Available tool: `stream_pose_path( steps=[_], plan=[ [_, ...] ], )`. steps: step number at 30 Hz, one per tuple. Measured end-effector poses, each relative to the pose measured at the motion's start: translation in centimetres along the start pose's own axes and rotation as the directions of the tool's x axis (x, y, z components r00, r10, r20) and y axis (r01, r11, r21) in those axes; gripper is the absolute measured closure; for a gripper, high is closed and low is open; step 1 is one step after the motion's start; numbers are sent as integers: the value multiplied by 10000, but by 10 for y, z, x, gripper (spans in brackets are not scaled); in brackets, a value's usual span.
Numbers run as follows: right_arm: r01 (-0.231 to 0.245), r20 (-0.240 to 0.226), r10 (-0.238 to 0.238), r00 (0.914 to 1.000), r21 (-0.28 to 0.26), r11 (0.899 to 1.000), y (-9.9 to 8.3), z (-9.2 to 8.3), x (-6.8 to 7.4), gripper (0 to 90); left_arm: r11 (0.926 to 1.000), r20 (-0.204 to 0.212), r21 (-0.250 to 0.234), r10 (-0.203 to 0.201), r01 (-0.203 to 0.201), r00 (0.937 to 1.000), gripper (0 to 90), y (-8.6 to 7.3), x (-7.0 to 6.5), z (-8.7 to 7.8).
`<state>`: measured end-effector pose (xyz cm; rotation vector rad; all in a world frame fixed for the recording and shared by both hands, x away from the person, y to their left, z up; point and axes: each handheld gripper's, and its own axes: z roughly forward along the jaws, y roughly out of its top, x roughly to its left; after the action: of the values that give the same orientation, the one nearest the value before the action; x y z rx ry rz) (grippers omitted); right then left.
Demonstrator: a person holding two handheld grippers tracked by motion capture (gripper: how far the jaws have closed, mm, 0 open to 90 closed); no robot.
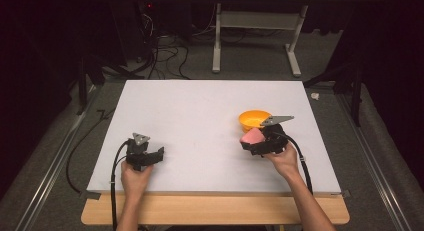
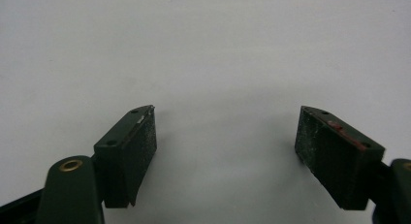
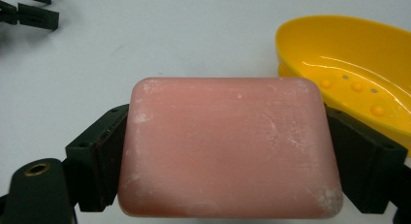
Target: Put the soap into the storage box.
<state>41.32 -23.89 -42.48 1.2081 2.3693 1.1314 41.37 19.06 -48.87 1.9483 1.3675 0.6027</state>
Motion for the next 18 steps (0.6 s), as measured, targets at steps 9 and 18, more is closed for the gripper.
stream_pose_path(
  steps=[9,18],
  plan=[
    [-473,311,477,9984,-120,9988,0,-7,-8,137,10000,-15,-18,1,-1,10000,231,0,0,0],
    [-716,591,721,9956,-103,9974,3,-14,-14,137,10000,-59,-27,47,-47,10000,230,0,0,0]
  ],
)
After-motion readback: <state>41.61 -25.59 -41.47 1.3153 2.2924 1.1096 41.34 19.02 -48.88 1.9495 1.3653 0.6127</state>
